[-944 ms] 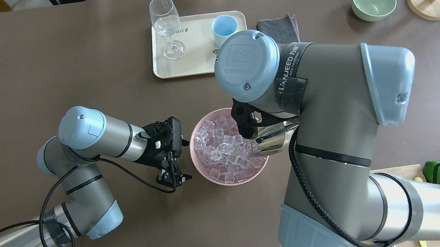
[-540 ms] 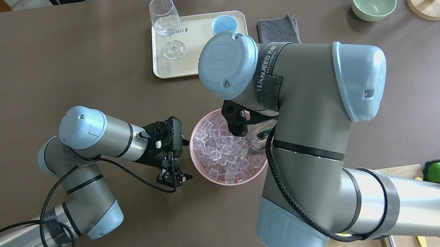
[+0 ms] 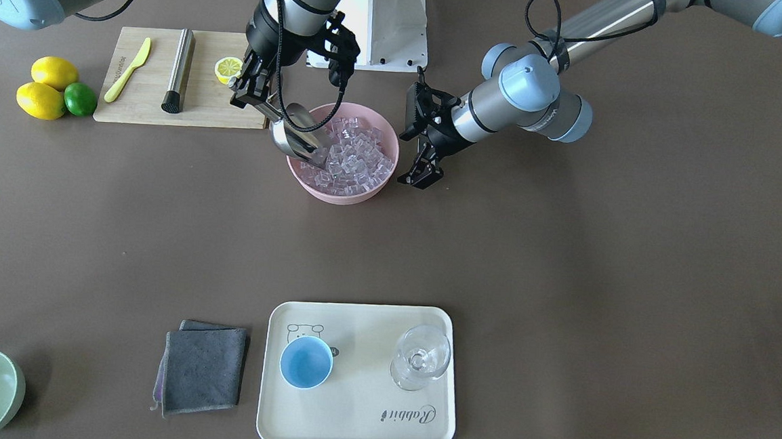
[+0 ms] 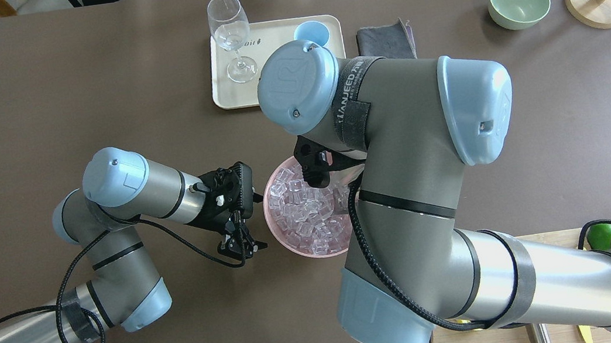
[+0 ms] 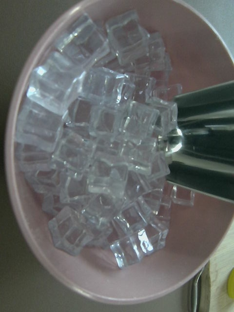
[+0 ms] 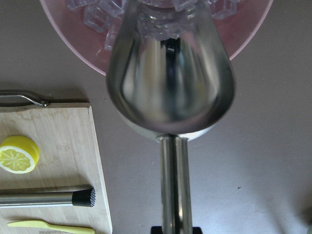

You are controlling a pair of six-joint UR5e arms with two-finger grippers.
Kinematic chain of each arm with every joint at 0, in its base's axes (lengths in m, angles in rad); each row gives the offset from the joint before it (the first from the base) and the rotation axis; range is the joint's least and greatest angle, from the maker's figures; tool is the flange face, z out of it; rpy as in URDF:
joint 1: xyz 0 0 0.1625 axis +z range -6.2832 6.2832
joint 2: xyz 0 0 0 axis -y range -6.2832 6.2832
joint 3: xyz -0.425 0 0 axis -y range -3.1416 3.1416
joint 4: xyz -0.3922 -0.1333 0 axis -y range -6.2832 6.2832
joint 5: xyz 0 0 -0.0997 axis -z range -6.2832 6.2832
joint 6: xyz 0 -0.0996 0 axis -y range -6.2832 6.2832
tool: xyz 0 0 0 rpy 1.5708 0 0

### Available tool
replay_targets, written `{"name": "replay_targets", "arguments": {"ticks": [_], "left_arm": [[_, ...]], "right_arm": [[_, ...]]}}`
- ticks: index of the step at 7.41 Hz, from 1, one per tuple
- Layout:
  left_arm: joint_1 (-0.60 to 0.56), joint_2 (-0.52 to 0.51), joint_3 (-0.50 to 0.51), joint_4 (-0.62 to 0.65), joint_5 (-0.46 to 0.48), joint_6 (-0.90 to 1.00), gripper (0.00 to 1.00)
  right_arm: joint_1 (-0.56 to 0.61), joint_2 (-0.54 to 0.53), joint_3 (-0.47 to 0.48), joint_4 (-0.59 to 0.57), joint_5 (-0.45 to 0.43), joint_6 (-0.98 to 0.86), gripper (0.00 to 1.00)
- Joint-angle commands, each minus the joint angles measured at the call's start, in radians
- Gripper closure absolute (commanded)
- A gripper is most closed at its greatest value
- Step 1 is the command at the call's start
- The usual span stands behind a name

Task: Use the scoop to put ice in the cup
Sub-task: 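Lower the scoop into the ice cubes with the right gripper, then drag the scoop through the ice to fill it with the right gripper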

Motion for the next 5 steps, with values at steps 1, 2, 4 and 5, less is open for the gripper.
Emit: {"name": "replay_targets", "arguments": {"ticks": [1,2,4,5], "left_arm": [[0.000,-0.001,0.004,0.000,0.000,0.000,0.02],[0.000,-0.001,0.004,0.000,0.000,0.000,0.02],[0.000,-0.001,0.006,0.000,0.000,0.000,0.02],[0.000,-0.001,0.006,0.000,0.000,0.000,0.02]], "right_arm": [[-0.001,-0.004,0.007,0.037,0.013,0.000,1.00],[-0.001,-0.011,0.014,0.065,0.017,0.000,1.00],[-0.001,-0.078,0.047,0.147,0.019,-0.002,1.00],[-0.001,-0.118,0.066,0.187,0.019,-0.005,1.00]]}}
